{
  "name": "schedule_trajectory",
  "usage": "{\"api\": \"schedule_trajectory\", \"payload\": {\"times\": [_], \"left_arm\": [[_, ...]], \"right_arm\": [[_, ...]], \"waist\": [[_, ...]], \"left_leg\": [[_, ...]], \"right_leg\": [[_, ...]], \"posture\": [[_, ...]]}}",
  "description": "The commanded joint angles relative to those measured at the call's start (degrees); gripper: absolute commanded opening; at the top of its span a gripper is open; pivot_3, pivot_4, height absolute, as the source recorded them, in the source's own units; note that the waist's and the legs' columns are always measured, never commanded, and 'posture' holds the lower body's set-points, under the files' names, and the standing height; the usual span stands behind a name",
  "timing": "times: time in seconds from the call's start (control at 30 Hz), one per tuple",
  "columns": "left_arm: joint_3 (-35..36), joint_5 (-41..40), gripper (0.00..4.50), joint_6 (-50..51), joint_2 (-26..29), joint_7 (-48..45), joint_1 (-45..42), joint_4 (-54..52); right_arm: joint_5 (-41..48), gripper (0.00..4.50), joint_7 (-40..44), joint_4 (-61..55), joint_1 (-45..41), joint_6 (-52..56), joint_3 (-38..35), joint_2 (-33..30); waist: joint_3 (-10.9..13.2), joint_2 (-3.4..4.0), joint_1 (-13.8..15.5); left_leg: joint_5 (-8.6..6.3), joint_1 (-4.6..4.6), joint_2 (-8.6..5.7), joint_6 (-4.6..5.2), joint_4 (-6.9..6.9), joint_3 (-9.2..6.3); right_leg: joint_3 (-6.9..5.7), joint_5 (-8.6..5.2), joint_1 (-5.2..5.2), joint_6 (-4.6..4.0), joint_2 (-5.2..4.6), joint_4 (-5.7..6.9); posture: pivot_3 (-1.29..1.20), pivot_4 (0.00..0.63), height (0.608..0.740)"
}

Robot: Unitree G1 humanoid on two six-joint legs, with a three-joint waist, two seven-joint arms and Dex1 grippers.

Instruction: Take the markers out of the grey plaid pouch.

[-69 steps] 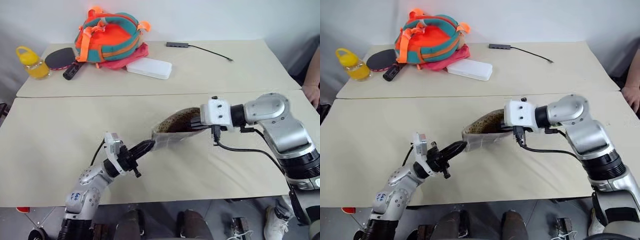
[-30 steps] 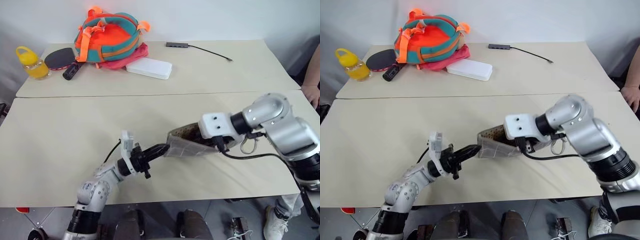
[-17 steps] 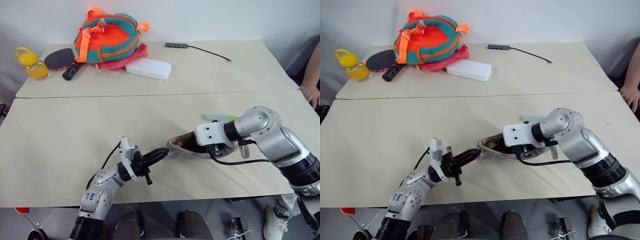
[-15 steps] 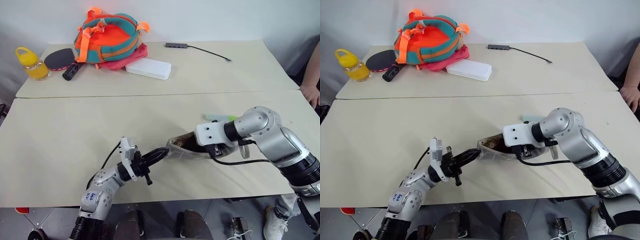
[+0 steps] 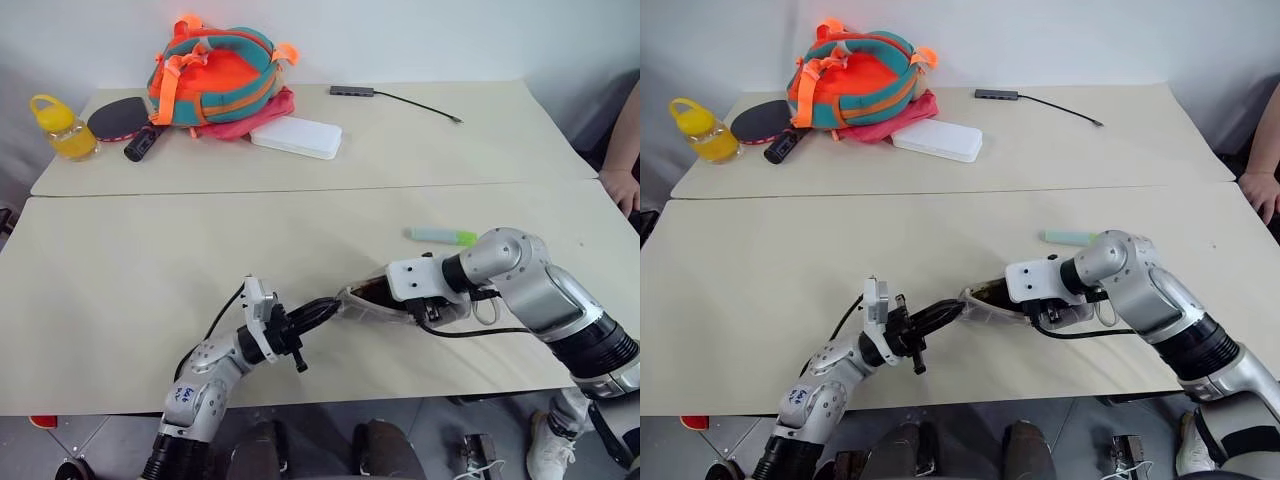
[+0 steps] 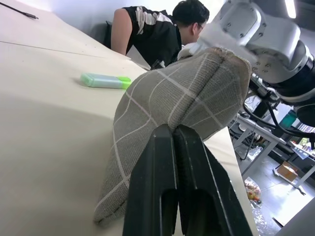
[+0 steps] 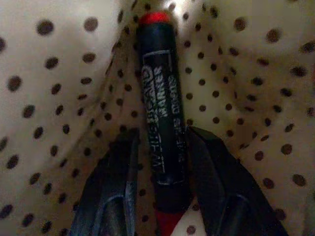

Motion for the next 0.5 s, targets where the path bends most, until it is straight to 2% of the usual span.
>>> {"api": "schedule_trajectory", "payload": {"times": [0.03, 0.07, 0.1, 0.3, 0.5], "left_arm": [[1.1, 0.5, 0.0, -1.2, 0.5, 0.4, 0.7, -1.4], [1.3, 0.5, 0.0, -1.2, 0.7, 0.4, 0.7, -1.4], [1.5, 0.5, 0.0, -1.3, 0.8, 0.5, 0.8, -1.5], [2.6, 0.4, 0.0, -2.0, 1.5, 0.6, 0.6, -1.2], [3.6, 0.6, 0.0, -2.9, 1.3, 0.7, -1.2, 0.3]], "right_arm": [[-0.5, 1.02, -0.7, 1.4, 1.6, -0.1, -0.5, 0.6], [-0.2, 0.67, -0.8, 1.2, 1.4, -0.2, -1.3, 0.6], [0.2, 0.52, -0.8, 0.9, 1.1, -0.1, -2.0, 0.5], [9.3, 0.52, 1.7, -4.3, -1.2, 5.6, -10.2, -0.3], [16.5, 0.52, 3.9, -7.5, 0.4, 8.6, -16.6, -3.7]], "waist": [[0.0, -0.07, 0.0], [0.0, -0.07, -0.1], [0.0, -0.07, -0.2], [0.0, -0.07, -0.1], [0.0, -0.07, 0.4]], "left_leg": [[0.0, 0.01, 0.01, 0.0, 0.01, 0.0], [0.0, 0.02, 0.02, 0.0, 0.02, 0.0], [0.0, 0.02, 0.03, 0.0, 0.04, 0.0], [-0.01, -0.01, 0.04, 0.01, 0.06, -0.02], [-0.04, -0.05, -0.01, 0.07, 0.04, -0.03]], "right_leg": [[0.0, 0.0, 0.01, 0.0, 0.01, 0.0], [0.0, 0.0, 0.03, 0.0, 0.02, 0.01], [0.0, 0.0, 0.04, 0.0, 0.02, 0.01], [0.0, 0.0, 0.03, -0.01, 0.01, 0.01], [0.0, 0.0, 0.03, -0.01, -0.03, -0.05]], "posture": [[0.0, 0.15, 0.74], [0.0, 0.15, 0.74], [0.0, 0.15, 0.74], [0.0, 0.15, 0.74], [0.0, 0.15, 0.74]]}}
